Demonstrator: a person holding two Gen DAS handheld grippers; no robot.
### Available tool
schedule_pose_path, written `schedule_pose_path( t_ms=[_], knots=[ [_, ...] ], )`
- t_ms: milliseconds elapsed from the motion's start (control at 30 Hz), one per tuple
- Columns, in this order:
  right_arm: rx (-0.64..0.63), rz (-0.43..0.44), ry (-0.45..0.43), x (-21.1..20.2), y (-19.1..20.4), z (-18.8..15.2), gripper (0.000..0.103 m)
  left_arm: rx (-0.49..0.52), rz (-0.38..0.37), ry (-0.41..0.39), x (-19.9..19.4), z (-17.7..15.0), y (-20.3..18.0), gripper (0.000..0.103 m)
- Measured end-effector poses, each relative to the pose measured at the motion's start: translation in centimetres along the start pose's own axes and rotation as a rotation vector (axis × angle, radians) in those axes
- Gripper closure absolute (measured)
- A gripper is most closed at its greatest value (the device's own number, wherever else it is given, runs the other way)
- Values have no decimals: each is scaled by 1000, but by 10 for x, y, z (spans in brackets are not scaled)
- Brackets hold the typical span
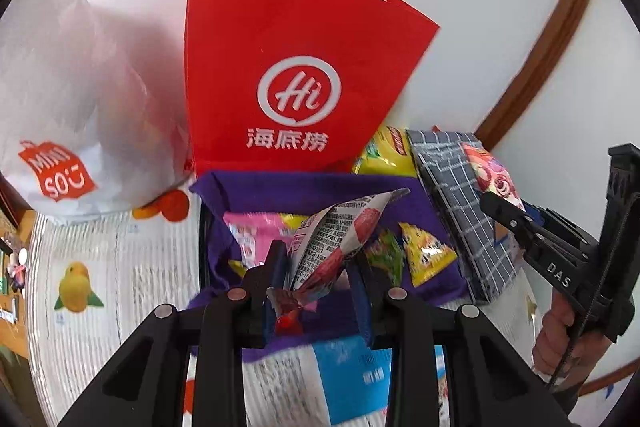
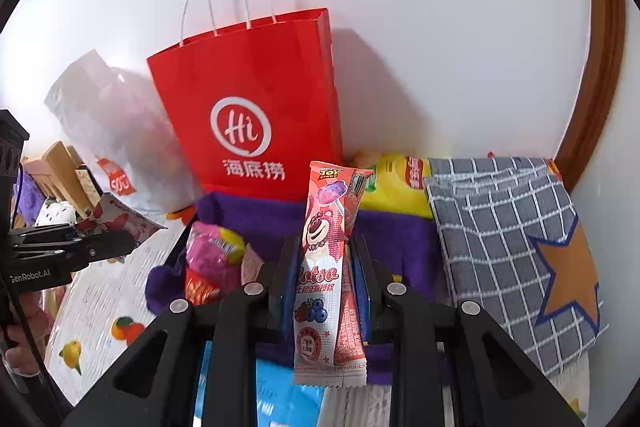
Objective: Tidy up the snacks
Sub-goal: 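Carry the lollipop with the right tool while the left carries the wrapper toward the towel, then lower the lollipop onto the towel and open the right tool while the left releases the wrapper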
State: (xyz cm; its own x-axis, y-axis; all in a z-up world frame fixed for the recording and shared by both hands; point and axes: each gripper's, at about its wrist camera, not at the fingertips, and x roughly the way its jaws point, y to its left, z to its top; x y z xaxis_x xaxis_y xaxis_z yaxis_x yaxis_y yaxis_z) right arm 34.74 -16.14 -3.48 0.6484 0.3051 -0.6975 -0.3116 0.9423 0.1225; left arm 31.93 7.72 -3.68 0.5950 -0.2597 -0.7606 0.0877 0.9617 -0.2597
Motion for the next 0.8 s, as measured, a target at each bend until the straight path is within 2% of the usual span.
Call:
schedule_pose_path(
  t_ms=[200, 300, 400, 800],
  knots=[
    [26, 16, -14, 16, -7, 10, 78, -5, 8, -8, 19, 10, 8, 74],
    [39, 19, 3, 29, -12, 6, 78, 1, 23, 31, 34, 10, 11, 74],
    [40, 12, 43, 45, -15, 4, 78, 0, 25, 26, 36, 9, 13, 75],
    [30, -5, 81, 63, -24, -5, 78, 1, 3, 38, 42, 9, 17, 75]
  ],
)
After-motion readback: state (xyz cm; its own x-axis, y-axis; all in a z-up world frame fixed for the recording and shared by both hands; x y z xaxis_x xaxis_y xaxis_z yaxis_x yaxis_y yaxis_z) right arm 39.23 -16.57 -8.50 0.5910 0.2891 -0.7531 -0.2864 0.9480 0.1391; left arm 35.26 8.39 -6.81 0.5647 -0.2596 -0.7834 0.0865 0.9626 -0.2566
